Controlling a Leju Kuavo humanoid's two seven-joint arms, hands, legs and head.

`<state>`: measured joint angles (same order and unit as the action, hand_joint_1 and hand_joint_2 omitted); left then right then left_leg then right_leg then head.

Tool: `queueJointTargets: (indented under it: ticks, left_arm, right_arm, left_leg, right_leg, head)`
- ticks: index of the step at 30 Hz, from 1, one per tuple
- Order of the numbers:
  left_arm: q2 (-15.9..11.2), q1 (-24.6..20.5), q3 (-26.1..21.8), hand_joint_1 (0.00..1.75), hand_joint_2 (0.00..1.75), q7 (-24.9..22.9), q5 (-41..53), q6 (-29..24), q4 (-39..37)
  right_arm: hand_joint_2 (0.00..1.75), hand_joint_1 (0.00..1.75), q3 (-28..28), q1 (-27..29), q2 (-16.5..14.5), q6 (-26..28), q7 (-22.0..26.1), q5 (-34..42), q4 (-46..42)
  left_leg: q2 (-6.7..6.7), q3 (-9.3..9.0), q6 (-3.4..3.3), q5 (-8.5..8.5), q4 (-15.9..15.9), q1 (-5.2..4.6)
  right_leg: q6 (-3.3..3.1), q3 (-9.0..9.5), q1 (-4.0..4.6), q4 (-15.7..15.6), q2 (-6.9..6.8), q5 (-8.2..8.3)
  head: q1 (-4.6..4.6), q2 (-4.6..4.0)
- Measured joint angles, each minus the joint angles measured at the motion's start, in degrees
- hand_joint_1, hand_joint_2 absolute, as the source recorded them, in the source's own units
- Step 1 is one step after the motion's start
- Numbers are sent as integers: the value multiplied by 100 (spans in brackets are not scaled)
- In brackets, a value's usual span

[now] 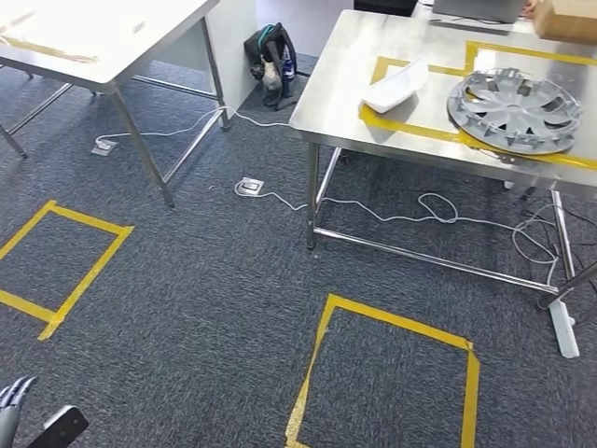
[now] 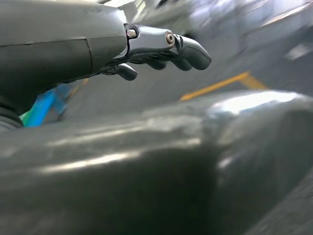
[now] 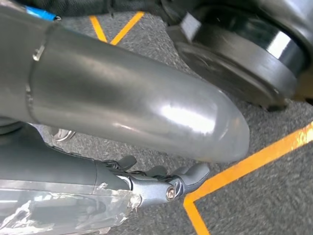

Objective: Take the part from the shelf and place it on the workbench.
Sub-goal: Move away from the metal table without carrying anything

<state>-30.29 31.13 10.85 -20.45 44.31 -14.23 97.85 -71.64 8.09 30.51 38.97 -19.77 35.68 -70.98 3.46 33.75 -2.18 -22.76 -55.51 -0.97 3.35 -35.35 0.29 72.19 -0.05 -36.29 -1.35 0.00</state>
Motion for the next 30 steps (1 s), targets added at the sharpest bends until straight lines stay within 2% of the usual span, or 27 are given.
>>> queueJointTargets:
  ticks: [1, 3, 4, 5, 7, 8, 9, 11, 12, 13, 14, 15, 16, 17, 18, 19, 20, 21, 22, 23, 24, 25, 27, 28, 29, 30]
  left_arm:
    - [96, 75, -69, 0, 0, -14, -103, -1, -43]
    - [300, 205, -231, 0, 0, 7, -232, 23, -131]
    - [399, 259, -320, 0, 0, 31, -256, 70, -174]
    - [503, 313, -424, 0, 0, 69, -265, 154, -221]
    - [776, 427, -699, 0, 0, 196, -209, 421, -351]
    - [957, 489, -865, 0, 0, 288, -146, 579, -430]
    - [1146, 533, -1047, 0, 0, 387, -67, 738, -511]
    - [1564, 551, -1449, 0, 0, 587, 124, 1061, -667]
    - [1767, 533, -1664, 0, 0, 677, 231, 1243, -733]
    - [1988, 515, -1887, 0, 0, 759, 353, 1457, -792]
    - [2213, 501, -2116, 0, 0, 826, 482, 1688, -835]
    - [2433, 486, -2364, 0, 0, 877, 606, 1903, -871]
    - [2653, 467, -2612, 0, 0, 913, 706, 2077, -900]
    - [2848, 444, -2845, 0, 0, 938, 782, 2199, -922]
    - [3023, 410, -3058, 0, 0, 961, 850, 2302, -936]
    - [3193, 347, -3266, 0, 0, 989, 934, 2442, -945]
    - [3381, 264, -3497, 0, 0, 1030, 1047, 2626, -951]
    - [3594, 167, -3765, 0, 0, 1075, 1181, 2847, -953]
    - [3822, 80, -4059, 0, 0, 1114, 1301, 3062, -956]
    - [4048, 27, -4343, 0, 0, 1146, 1392, 3219, -960]
    - [4241, -5, -4583, 0, 0, 1160, 1447, 3318, -963]
    - [4395, -29, -4768, 0, 0, 1166, 1472, 3367, -969]
    - [4617, -108, -5012, 0, 0, 1173, 1486, 3388, -980]
    - [4701, -148, -5099, 0, 0, 1173, 1486, 3395, -987]
    - [4775, -178, -5173, 0, 0, 1174, 1486, 3396, -992]
    - [4833, -190, -5235, 0, 0, 1174, 1488, 3396, -999]
  right_arm:
    - [0, 0, -31, 0, 17, 25, 26, 70, -27]
    - [0, 0, -75, 1, 48, 56, 66, 162, -81]
    - [0, 0, -89, 3, 57, 66, 74, 184, -108]
    - [0, 0, -99, 4, 65, 73, 80, 202, -134]
    - [0, 0, -103, 18, 78, 79, 87, 224, -193]
    - [0, 0, -103, 30, 89, 80, 90, 228, -220]
    - [0, 0, -101, 48, 96, 81, 92, 226, -247]
    - [0, 0, -91, 100, 113, 83, 89, 207, -292]
    - [0, 0, -82, 130, 117, 85, 80, 193, -308]
    - [0, 0, -70, 158, 123, 86, 69, 175, -320]
    - [0, 0, -56, 182, 128, 87, 56, 155, -331]
    - [0, 0, -38, 199, 131, 87, 48, 133, -342]
    - [0, 0, -18, 210, 131, 87, 42, 113, -357]
    - [0, 0, 0, 216, 133, 87, 39, 99, -374]
    - [0, 0, 19, 223, 136, 87, 38, 89, -388]
    - [0, 0, 37, 233, 139, 87, 37, 79, -406]
    - [0, 0, 56, 244, 144, 88, 35, 69, -419]
    - [0, 0, 79, 255, 148, 88, 33, 56, -429]
    - [0, 0, 102, 258, 151, 88, 34, 44, -443]
    - [0, 0, 129, 258, 154, 89, 35, 34, -454]
    - [0, 0, 151, 265, 155, 89, 39, 26, -466]
    - [0, 0, 167, 276, 156, 89, 43, 21, -477]
    - [0, 0, 181, 312, 158, 90, 42, 20, -483]
    - [0, 0, 182, 325, 159, 90, 39, 22, -483]
    - [0, 0, 181, 336, 159, 90, 36, 24, -482]
    - [0, 0, 182, 344, 161, 90, 37, 24, -482]
  left_leg:
    - [88, -14, 6, -2, -3, 2]
    - [255, -19, 38, -11, -31, -1]
    - [330, -8, 63, -11, -47, -7]
    - [403, 11, 89, -6, -56, -10]
    - [532, 41, 139, 17, -56, -2]
    - [470, 63, 167, -5, -88, -8]
    - [322, 117, 199, -85, -200, -14]
    - [-95, 401, 268, -434, -779, -11]
    - [-210, 606, 299, -632, -1186, 14]
    - [-260, 786, 321, -768, -1544, 44]
    - [-280, 879, 338, -803, -1735, 73]
    - [-295, 859, 350, -741, -1715, 95]
    - [-335, 701, 354, -595, -1454, 109]
    - [-440, 448, 348, -435, -1051, 110]
    - [-625, 176, 330, -325, -625, 94]
    - [-775, -46, 302, -257, -290, 71]
    - [-873, -174, 262, -248, -104, 47]
    - [-885, -222, 222, -261, -32, 26]
    - [-792, -232, 180, -253, -7, 18]
    - [-708, -254, 144, -228, 35, 30]
    - [-634, -278, 114, -200, 80, 47]
    - [-563, -300, 81, -169, 124, 68]
    - [-402, -308, 36, -147, 152, 93]
    - [-309, -304, 25, -145, 153, 94]
    - [-212, -301, 26, -146, 151, 95]
    - [-120, -302, 36, -146, 147, 99]
  right_leg:
    - [6, 128, -10, -339, 49, 235]
    - [8, 460, -57, -1127, 373, 616]
    - [-11, 568, -76, -1375, 498, 704]
    - [-45, 613, -81, -1476, 572, 717]
    - [-136, 653, -76, -1496, 426, 724]
    - [-177, 682, -79, -1509, 350, 738]
    - [-212, 710, -89, -1522, 266, 751]
    - [-252, 731, -95, -1539, 89, 759]
    - [-258, 724, -95, -1540, -6, 749]
    - [-256, 712, -96, -1540, -103, 735]
    - [-249, 704, -100, -1540, -197, 717]
    - [-236, 702, -105, -1541, -285, 699]
    - [-217, 717, -112, -1543, -370, 679]
    - [-193, 750, -117, -1547, -444, 660]
    - [-160, 788, -115, -1557, -514, 639]
    - [-120, 838, -116, -1580, -584, 620]
    - [-76, 893, -119, -1609, -657, 605]
    - [-32, 948, -123, -1652, -738, 594]
    - [10, 1015, -129, -1700, -818, 591]
    - [45, 1063, -135, -1719, -827, 577]
    - [68, 1071, -138, -1672, -725, 517]
    - [85, 1015, -142, -1509, -551, 396]
    - [96, 662, -152, -796, -151, 10]
    - [102, 455, -154, -415, -58, -144]
    - [112, 302, -155, -165, -17, -200]
    - [124, 252, -161, -141, -4, -130]
  head:
    - [-1, 0]
    - [-3, 0]
    - [4, 0]
    - [5, 0]
    - [11, 0]
    - [15, 0]
    - [37, 0]
    - [74, 0]
    - [84, 0]
    - [80, 0]
    - [82, 0]
    - [80, 0]
    - [80, 0]
    - [80, 0]
    - [80, 0]
    - [76, 0]
    - [73, 0]
    - [67, 0]
    - [64, 0]
    - [61, 0]
    - [49, 0]
    - [33, 1]
    - [-11, 1]
    - [-23, 2]
    - [-31, 2]
    - [-34, 2]
